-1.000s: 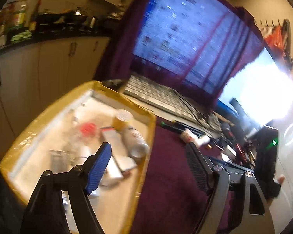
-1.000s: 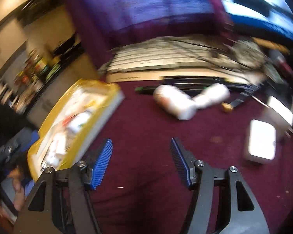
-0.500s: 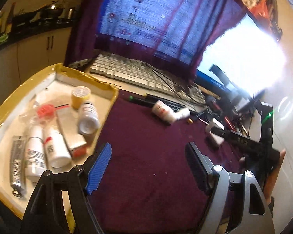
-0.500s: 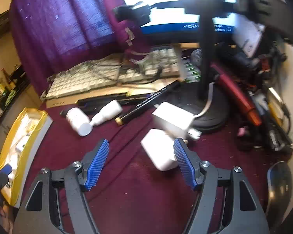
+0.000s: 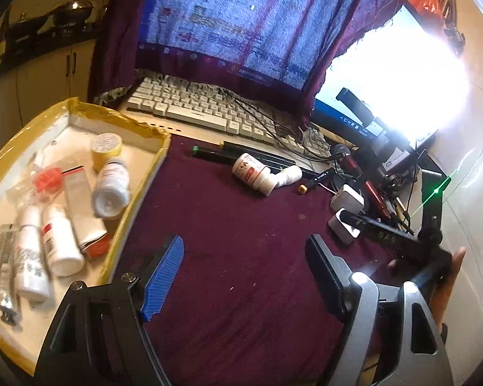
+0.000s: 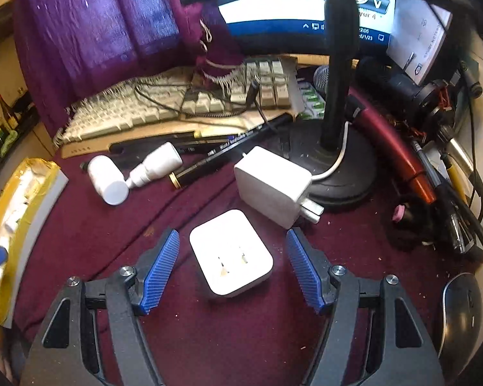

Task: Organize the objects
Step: 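Grasp the red-labelled white bottle with the left tool while the right tool grasps the white adapter, then carry the red-labelled bottle and white adapter into the tray with both tools and release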

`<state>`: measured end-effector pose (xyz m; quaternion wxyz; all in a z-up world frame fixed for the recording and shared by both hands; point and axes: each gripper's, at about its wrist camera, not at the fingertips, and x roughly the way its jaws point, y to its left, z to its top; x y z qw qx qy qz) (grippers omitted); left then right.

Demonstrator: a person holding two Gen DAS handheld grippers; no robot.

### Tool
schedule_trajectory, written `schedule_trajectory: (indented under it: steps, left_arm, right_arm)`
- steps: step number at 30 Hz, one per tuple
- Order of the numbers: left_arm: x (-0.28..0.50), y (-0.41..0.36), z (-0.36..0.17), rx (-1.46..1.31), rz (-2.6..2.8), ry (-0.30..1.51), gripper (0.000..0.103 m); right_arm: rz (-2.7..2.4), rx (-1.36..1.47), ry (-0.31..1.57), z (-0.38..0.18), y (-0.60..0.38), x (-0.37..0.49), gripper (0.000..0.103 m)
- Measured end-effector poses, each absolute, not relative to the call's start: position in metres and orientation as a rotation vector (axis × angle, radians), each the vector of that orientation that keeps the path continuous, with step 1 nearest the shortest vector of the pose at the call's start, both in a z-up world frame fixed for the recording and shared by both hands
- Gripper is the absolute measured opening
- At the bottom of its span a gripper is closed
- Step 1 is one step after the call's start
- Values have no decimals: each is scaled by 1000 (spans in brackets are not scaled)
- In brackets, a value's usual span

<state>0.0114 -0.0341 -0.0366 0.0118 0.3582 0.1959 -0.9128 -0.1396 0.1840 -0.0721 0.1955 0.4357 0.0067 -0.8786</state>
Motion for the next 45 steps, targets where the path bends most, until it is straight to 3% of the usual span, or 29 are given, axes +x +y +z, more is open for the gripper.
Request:
schedule_trajectory:
  steps: [6,8,14,16,18,23,27,35,40,45]
  left_arm:
    - [-47,-29,-41,1206,-2772,686,73]
    - [-75,-29,-45,1231,-2707,713,73]
    - [-161,-23,-73,1418,-2536,613,72]
    - [-177,-22,-85,1460,-2484,592,69]
    - [-178,-17,-86,1443,-2478,507,57]
    - [-155,-14,-85,1449,-2517,462,46]
    - [-115,-19,-84,1431,-2565,487,46]
    - [-35,-37,-66,1319,-2669,707,45]
    - [24,-80,-21,1120,-2716,767,45]
    - [43,-130,-9,989,-2625,779,45]
  right_arm:
    - [-2442,1227,31,-79,176,-138,68]
    - [-2448,1237,25,-80,177,-140,54]
    - [-2455,1228,18,-76,179,-141,49]
    - [-2458,1224,24,-75,178,-140,49]
    - [-2449,1221,19,-74,179,-140,48]
    - [-2426,1212,8,-73,178,-140,48]
    - [-2338,1190,3,-72,169,-131,47]
    - [-2139,1107,-96,-54,138,-99,47]
    - [-2041,1048,-90,-31,99,-76,47]
    - [-1945,1024,-47,-15,48,-61,47]
